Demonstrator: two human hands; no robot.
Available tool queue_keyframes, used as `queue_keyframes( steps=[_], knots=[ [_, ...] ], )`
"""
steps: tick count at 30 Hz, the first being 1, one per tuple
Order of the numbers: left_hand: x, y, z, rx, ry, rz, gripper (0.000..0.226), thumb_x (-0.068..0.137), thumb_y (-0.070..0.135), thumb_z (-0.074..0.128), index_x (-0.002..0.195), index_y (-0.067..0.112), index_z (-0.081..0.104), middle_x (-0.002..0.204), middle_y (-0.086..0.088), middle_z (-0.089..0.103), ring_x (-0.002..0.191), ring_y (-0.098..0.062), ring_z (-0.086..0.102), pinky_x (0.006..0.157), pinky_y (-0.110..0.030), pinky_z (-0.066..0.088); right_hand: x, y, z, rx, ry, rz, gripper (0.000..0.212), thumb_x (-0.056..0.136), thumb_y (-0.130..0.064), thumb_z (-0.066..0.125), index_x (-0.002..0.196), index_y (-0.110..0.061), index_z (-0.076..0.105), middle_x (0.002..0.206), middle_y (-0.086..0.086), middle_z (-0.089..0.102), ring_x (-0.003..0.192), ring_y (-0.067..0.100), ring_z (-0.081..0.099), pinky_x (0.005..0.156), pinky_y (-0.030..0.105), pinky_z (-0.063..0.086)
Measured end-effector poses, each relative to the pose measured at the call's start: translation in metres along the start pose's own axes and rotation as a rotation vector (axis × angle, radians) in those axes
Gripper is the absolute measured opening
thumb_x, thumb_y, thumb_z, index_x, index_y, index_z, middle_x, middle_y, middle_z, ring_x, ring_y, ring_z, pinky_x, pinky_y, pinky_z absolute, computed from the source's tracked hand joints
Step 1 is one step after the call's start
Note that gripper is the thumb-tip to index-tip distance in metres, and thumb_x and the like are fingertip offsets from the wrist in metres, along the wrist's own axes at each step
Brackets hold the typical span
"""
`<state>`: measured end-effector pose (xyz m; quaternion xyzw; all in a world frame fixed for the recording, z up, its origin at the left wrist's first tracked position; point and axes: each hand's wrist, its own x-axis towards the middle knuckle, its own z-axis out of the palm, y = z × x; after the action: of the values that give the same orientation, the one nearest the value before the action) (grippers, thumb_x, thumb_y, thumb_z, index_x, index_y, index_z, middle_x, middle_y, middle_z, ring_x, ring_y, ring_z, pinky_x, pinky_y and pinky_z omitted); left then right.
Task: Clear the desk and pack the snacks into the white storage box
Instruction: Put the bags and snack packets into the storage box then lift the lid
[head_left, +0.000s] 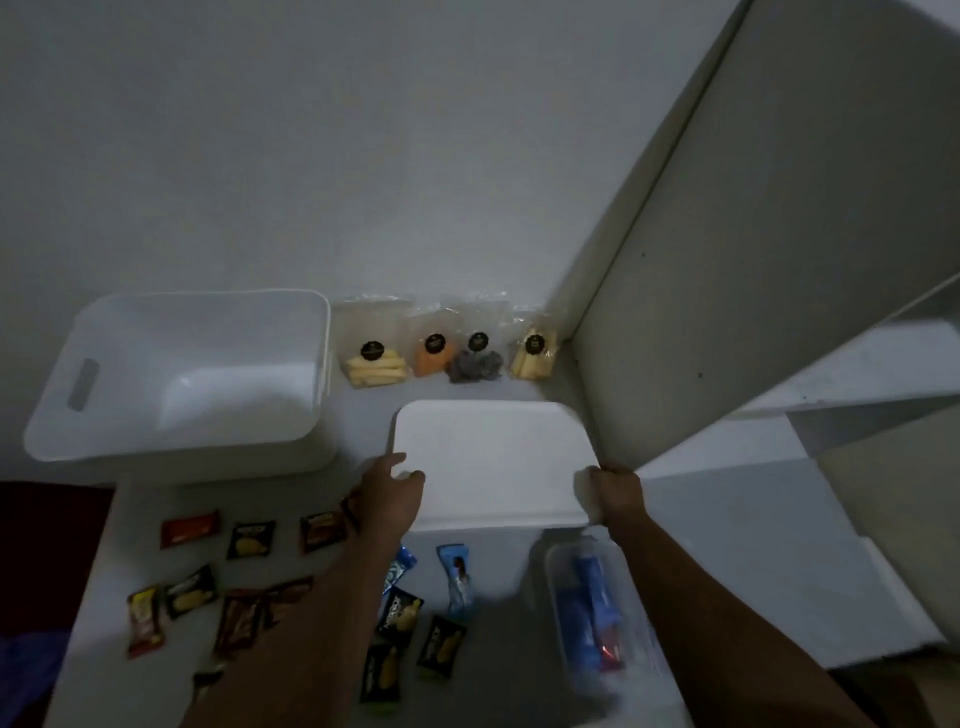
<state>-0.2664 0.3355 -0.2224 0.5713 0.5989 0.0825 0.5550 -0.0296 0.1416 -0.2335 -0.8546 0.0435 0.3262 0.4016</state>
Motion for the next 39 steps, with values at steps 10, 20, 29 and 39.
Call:
queue_keyframes(
  steps=[10,20,29,39],
  knots=[
    [0.039,-0.005,0.033,-0.012,-0.001,-0.114,0.041,0.089,0.020,0.072,0.129,0.016,0.063,0.121,-0.016,0.066,0.091,-0.027,0.065,0.074,-0.031,0.052,0.060,-0.001,0.015,-0.223,-0.173,0.063,0.053,0.098,-0.018,0.059,0.149,-0.011,0.049,0.141,0.017,0.057,0.125,0.040,0.057,0.102,0.046,0.052],
    [0.044,0.001,0.038,-0.021,0.020,-0.051,0.047,0.091,0.015,0.070,0.136,0.013,0.056,0.140,-0.012,0.056,0.119,-0.031,0.060,0.102,-0.043,0.052,0.034,-0.021,0.024,-0.508,0.053,-0.167,0.035,0.096,-0.017,0.061,0.125,0.002,0.063,0.122,0.023,0.064,0.113,0.040,0.064,0.097,0.040,0.053],
    [0.075,0.038,0.015,-0.148,0.145,-0.007,0.091,0.082,0.034,0.072,0.157,0.035,0.021,0.160,-0.010,0.034,0.141,-0.036,0.044,0.108,-0.041,0.046,0.000,-0.086,0.100,-0.218,-0.208,-0.556,0.036,0.098,-0.009,0.058,0.134,-0.011,0.064,0.133,0.007,0.066,0.121,0.024,0.063,0.106,0.035,0.050],
    [0.149,0.082,0.003,-0.200,0.242,-0.003,0.088,0.084,0.015,0.071,0.156,0.012,0.022,0.151,-0.017,0.045,0.134,-0.034,0.052,0.107,-0.043,0.047,0.030,-0.175,0.198,-0.223,-0.600,-0.392,0.054,0.084,-0.029,0.075,0.133,-0.019,0.054,0.105,0.005,0.066,0.094,0.025,0.060,0.079,0.037,0.047]
  ],
)
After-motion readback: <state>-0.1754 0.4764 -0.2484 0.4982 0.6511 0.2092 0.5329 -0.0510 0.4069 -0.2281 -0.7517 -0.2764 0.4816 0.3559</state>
